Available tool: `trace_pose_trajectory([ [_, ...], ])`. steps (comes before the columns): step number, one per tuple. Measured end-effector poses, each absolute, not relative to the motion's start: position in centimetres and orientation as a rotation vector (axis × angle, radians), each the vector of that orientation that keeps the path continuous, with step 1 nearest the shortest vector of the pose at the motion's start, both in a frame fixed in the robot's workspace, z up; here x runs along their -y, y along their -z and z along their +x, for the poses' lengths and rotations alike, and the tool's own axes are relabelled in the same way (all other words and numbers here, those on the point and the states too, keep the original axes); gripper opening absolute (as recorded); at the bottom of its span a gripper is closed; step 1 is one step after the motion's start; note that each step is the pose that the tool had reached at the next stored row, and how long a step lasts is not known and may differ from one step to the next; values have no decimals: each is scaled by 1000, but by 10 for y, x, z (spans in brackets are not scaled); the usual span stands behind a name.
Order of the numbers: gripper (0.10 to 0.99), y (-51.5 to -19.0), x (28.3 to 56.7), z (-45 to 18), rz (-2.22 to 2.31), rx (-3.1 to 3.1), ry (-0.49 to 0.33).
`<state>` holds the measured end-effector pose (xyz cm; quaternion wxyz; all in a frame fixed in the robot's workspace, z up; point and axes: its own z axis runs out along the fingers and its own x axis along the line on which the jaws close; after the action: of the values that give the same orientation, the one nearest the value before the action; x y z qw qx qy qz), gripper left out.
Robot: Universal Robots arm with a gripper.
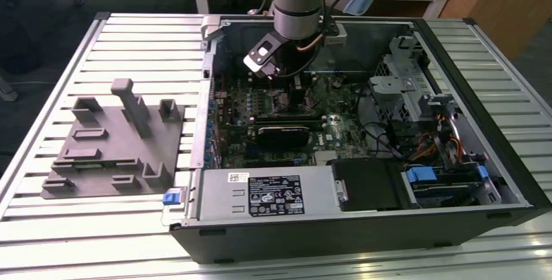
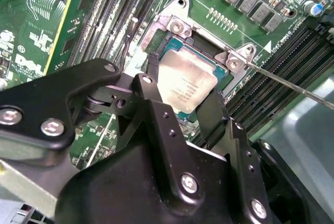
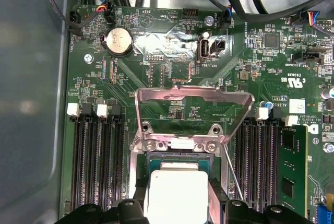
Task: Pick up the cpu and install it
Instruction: 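Place the cpu into insertion slot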
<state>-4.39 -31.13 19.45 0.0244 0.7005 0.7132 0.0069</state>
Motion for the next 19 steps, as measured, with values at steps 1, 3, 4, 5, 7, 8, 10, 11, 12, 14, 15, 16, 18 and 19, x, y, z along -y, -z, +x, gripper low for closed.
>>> trace_pose_trajectory([
  [1,537,-195,311,-44,2167,-2206,-21],
  [3,537,-196,311,-44,2167,-2206,-21],
  [4,537,-196,311,-44,2167,-2206,-21],
  [5,537,-196,311,-44,2167,-2206,-22],
  [7,537,-196,311,-44,2166,-2206,-23],
  [8,537,-196,311,-44,2166,-2205,-24],
  [10,537,-196,311,-44,2166,-2205,-25],
  [11,537,-196,311,-44,2166,-2205,-25],
  [12,537,-196,311,-44,2166,-2205,-25],
  [14,537,-195,311,-44,2166,-2205,-25],
  [15,537,-195,311,-44,2166,-2205,-25],
  [16,537,-195,311,-44,2166,-2205,-25],
  [18,537,-195,311,-44,2166,-2205,-25],
  [19,537,-195,311,-44,2166,-2205,-25],
])
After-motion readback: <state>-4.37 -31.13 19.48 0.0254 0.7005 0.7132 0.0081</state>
